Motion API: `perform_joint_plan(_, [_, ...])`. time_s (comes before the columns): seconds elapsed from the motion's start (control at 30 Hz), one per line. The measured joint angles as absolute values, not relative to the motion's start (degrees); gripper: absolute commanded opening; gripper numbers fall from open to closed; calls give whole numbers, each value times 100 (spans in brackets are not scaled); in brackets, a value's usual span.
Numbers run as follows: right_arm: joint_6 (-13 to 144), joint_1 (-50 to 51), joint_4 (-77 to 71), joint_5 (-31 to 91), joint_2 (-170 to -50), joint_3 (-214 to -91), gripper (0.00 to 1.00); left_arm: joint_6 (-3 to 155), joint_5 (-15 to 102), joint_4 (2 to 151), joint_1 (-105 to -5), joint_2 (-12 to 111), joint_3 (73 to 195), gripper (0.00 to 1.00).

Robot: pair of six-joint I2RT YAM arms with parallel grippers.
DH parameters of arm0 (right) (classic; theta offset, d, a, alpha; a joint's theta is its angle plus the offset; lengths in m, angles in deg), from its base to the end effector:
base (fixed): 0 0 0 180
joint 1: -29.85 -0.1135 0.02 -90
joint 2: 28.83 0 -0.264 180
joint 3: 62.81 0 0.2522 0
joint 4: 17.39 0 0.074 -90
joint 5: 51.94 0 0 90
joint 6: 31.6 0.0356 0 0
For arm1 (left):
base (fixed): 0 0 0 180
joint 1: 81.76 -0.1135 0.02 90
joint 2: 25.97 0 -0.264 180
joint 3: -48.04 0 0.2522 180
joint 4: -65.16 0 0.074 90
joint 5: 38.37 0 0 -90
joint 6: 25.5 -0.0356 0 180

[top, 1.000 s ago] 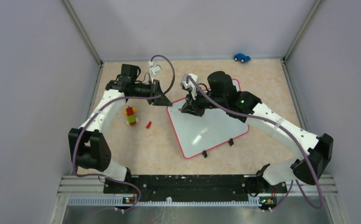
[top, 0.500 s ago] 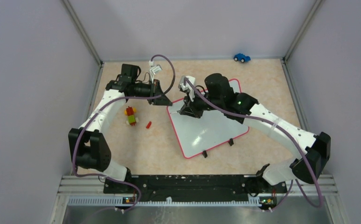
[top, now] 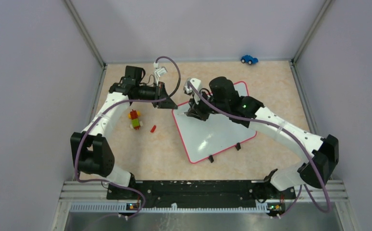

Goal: Write a sentence on the whiteboard

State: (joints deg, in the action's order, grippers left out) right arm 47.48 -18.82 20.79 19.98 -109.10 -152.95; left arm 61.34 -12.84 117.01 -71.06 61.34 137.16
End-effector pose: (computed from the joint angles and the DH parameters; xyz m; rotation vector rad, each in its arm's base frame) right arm 0.2022 0.2467 0.3658 -1.2226 1.7317 0.7254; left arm 0.3056 -0.0904 0.3167 0.7516 2.0829 -1.4097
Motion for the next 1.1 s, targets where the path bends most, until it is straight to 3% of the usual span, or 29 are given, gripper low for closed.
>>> perform_joint_plan(1.1, [4748,-1882,2060,2030,-11103,-15190,0,6086,-1166,11661,-7086,6134,13716,0])
